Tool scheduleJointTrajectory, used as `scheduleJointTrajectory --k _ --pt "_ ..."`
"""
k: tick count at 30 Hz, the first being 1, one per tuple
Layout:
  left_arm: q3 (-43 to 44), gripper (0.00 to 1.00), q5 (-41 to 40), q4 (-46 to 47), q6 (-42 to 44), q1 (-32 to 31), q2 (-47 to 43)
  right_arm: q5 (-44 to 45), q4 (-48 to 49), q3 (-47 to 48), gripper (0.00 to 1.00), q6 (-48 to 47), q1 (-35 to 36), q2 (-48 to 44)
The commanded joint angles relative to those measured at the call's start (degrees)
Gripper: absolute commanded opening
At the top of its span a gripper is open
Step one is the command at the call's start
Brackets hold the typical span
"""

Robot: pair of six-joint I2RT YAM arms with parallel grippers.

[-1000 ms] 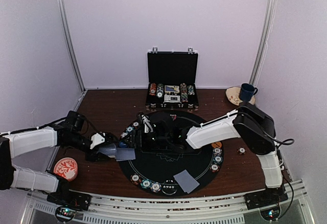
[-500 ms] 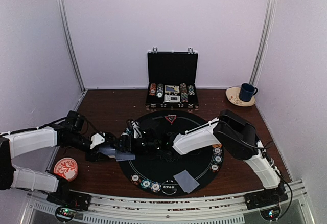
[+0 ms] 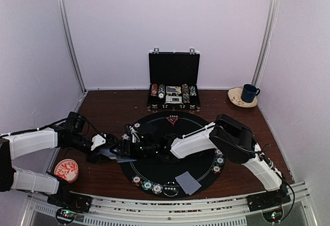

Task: Distribute texas hold em gaming equipment
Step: Pick up the poker card from the face-down deck piles.

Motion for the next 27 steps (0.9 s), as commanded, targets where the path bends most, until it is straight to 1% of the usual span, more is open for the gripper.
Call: scheduleJointTrajectory --k 1,9,11,14,23,27 --pt "0.14 0.11 1.68 0.59 0.41 0.23 -0.10 0.81 -2.02 2.43 0.73 0.07 0.29 0.99" --pt "0.00 0.11 1.64 0.63 0.38 0.21 -0.32 1.95 -5.27 2.80 0.47 1.09 -0.35 1.02" --pt "0.01 0.11 1.59 0.61 0.38 0.23 -0.21 2.54 -6.05 2.30 0.42 0.82 -0.47 0.43" --pt "0.06 0.11 1.55 0.62 0.43 0.25 -0.21 4.10 -7.30 0.81 0.39 0.03 -0.83 -0.90" --pt "0.09 0.11 1.46 0.57 0.39 0.22 -0.19 4.95 -7.79 -2.30 0.33 -0.98 -1.76 -3.48" --pt "0.10 0.11 1.34 0.62 0.37 0.19 0.20 4.15 -6.67 -2.72 0.26 -0.73 -1.77 -3.93"
